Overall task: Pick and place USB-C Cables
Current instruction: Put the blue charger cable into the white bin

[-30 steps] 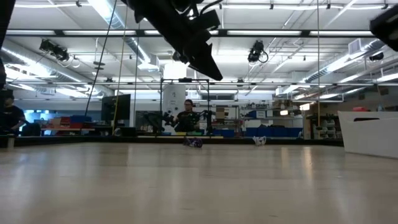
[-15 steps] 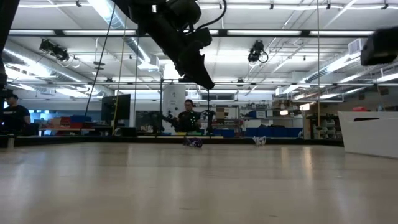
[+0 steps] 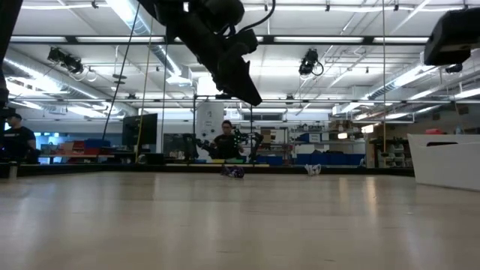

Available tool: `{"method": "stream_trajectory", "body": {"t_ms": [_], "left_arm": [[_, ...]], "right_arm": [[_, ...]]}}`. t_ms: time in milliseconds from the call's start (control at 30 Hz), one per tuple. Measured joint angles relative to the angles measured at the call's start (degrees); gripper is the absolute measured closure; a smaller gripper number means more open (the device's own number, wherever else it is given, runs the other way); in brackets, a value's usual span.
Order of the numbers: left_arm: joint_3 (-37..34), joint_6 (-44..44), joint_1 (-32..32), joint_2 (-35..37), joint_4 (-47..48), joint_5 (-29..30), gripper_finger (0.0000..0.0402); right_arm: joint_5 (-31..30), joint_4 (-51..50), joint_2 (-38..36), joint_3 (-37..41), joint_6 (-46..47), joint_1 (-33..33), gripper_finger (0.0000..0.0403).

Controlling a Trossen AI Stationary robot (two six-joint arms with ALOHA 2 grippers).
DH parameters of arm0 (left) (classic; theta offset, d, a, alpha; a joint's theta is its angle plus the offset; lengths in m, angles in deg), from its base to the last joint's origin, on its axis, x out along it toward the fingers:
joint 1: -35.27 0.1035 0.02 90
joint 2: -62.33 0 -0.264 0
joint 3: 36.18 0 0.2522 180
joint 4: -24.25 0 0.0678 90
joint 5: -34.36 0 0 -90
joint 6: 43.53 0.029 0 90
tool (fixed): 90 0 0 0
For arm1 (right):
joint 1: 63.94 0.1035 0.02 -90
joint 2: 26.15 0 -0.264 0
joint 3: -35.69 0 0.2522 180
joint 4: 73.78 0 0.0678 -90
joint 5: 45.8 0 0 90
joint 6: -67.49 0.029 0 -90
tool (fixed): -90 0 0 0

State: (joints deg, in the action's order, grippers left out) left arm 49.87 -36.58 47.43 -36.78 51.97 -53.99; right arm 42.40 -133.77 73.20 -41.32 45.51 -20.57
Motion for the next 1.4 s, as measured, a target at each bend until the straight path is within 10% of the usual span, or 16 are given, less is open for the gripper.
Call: {"method": "stream_trajectory", "body": {"t_ms": [933, 1400], "left_arm": [[0.0, -0.3, -5.3, 0.0, 1.7, 6.4, 0.0265], [0.0, -0.3, -5.4, 0.1, 4.2, 6.5, 0.0265]], "right_arm": [[-2.0, 8.0, 0.1, 8.4, 1.4, 0.2, 0.0268], [-9.5, 8.3, 0.0, 4.6, 5.3, -2.5, 0.0381]]}}
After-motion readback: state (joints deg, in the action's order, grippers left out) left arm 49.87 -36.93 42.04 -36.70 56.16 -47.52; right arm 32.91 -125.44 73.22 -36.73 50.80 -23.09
